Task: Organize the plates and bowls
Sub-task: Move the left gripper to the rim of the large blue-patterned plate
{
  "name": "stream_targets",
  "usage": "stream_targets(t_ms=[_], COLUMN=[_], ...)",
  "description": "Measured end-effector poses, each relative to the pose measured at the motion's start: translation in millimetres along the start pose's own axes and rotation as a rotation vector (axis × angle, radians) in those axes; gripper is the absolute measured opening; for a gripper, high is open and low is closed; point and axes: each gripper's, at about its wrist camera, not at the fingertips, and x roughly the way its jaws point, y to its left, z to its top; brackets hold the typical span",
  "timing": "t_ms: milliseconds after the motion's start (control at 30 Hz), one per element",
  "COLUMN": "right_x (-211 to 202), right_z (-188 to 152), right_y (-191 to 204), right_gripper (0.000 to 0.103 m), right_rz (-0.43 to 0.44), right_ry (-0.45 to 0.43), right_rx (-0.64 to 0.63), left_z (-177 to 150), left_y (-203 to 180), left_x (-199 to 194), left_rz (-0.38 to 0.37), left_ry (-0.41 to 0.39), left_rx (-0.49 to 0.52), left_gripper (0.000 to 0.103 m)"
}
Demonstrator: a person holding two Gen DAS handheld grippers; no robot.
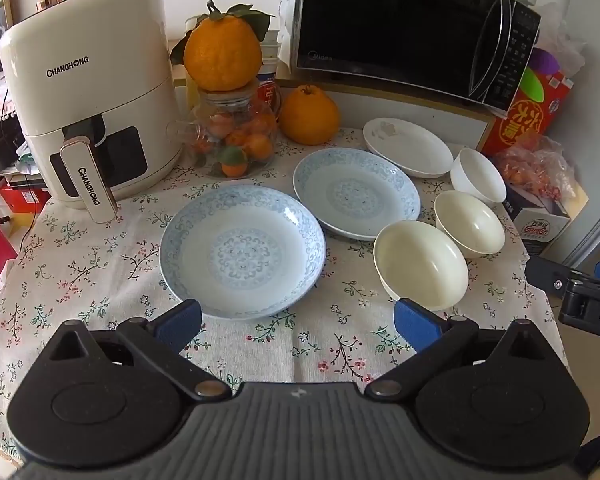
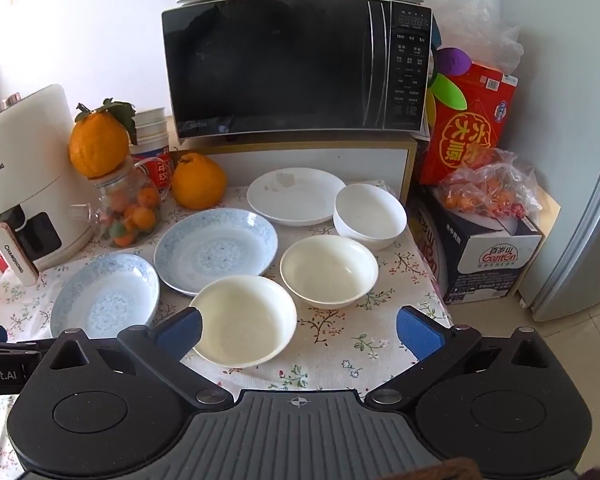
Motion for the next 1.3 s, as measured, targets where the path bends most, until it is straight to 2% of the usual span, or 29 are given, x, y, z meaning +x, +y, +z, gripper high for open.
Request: stream_targets(t_ms=[100,167,267,567,900,1300], right_x=[5.5,-6.8,-2.9,0.1,6.3,11.5], right_z=[3.1,-6.7,-4.8,-0.9,-1.6,-1.6], right_y=[9.1,-2.8,0.1,7.0,4.9,10.7], right_gripper=[0.103,0.103,0.103,0.103,0.103,0.103], right_rz=[-0.009,-0.008,0.003,-0.043,-0.063,-0.102], right_ry=[-0.011,-0.007,-0.019,-0.054,-0.009,0.003], right_rx=[-0.022,-0.022,-0.012,-0.052,-0.045,-0.06], left_z=[-1.4,-0.9,0.6,-1.9,4.8,8.6], left_y=[-1.1,0.6,1.0,1.7,9.0,19.7], left_x=[0.6,2.0,6.8,10.9,16.6,19.0], left_rz=[0.0,-0.001,0.011,0.034,0.01,0.027], left_ry=[0.007,0.008,-0.007,-0.039,0.042,0.031], left_rx=[0.009,0.011,0.007,0.0,-0.023,-0.043], left_gripper=[0.103,0.103,0.103,0.103,0.103,0.103])
